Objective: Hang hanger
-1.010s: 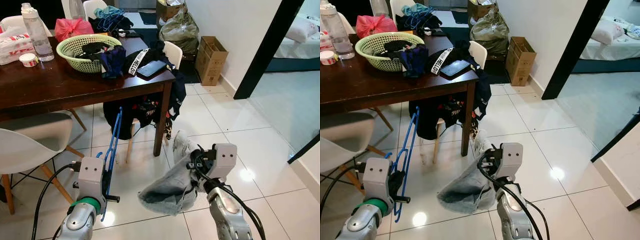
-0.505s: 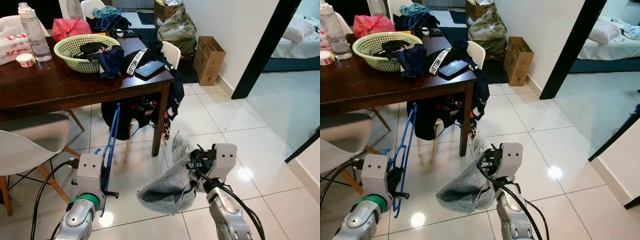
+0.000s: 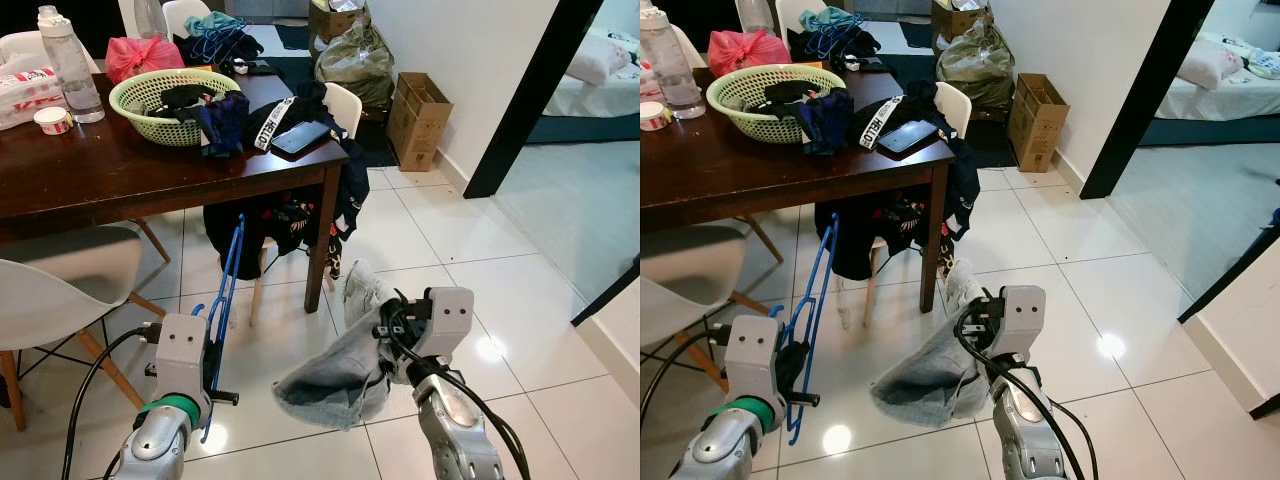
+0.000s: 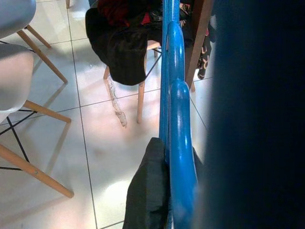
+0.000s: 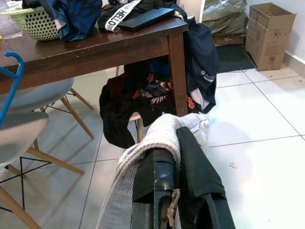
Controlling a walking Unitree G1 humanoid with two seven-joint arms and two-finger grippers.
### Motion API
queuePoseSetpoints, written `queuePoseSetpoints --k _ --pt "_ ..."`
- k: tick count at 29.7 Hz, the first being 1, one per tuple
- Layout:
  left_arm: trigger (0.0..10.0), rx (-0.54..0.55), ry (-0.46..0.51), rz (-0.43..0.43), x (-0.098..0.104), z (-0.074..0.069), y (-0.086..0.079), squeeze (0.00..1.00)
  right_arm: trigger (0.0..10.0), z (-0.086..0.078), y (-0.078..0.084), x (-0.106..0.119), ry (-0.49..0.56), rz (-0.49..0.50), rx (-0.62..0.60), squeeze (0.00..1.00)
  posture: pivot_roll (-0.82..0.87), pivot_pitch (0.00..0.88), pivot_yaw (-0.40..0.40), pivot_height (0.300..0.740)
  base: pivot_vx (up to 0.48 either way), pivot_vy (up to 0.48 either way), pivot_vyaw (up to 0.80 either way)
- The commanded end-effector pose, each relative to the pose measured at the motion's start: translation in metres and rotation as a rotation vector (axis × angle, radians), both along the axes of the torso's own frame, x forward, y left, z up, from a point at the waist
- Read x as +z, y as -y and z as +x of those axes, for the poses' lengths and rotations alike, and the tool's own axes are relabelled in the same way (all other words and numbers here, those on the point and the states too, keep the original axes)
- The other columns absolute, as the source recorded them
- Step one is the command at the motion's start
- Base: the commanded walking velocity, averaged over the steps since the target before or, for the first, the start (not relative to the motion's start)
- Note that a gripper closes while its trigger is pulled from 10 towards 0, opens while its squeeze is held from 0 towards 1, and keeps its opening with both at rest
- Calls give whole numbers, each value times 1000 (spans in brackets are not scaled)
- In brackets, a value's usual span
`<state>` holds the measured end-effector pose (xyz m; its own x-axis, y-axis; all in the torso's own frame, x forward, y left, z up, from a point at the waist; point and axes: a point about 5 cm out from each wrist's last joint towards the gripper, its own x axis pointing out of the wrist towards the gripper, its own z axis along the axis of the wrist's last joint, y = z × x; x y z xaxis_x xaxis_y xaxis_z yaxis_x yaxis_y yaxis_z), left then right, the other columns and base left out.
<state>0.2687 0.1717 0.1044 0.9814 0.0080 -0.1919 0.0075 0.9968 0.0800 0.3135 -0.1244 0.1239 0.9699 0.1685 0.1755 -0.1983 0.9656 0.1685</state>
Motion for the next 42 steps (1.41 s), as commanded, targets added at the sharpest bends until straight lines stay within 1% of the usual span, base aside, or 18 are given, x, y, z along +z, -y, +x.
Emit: queuePoseSetpoints --k 1,42 --pt "10000 -4 -28 9 -6 -3 0 0 10000 -2 2 0 17 2 -15 0 -2 93 29 740 0 0 0" --pt "10000 -11 -31 17 -6 -4 -1 0 10000 -1 1 -2 13 0 -11 0 1 93 34 740 0 0 0"
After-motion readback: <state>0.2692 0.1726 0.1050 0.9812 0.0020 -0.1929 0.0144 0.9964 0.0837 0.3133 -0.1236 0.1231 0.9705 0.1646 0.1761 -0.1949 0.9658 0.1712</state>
